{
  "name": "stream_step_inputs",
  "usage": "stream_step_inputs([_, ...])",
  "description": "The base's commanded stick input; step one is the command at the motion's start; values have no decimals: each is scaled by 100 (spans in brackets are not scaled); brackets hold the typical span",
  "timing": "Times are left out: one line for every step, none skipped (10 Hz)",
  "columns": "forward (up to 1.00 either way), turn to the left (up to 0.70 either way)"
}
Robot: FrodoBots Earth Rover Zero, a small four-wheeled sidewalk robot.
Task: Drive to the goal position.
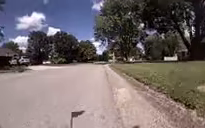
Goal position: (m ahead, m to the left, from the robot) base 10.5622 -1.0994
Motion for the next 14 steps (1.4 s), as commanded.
stream_step_inputs([85,0])
stream_step_inputs([85,0])
stream_step_inputs([85,0])
stream_step_inputs([85,0])
stream_step_inputs([85,0])
stream_step_inputs([85,0])
stream_step_inputs([85,0])
stream_step_inputs([85,0])
stream_step_inputs([85,0])
stream_step_inputs([85,0])
stream_step_inputs([85,-9])
stream_step_inputs([85,-28])
stream_step_inputs([85,-34])
stream_step_inputs([85,-14])
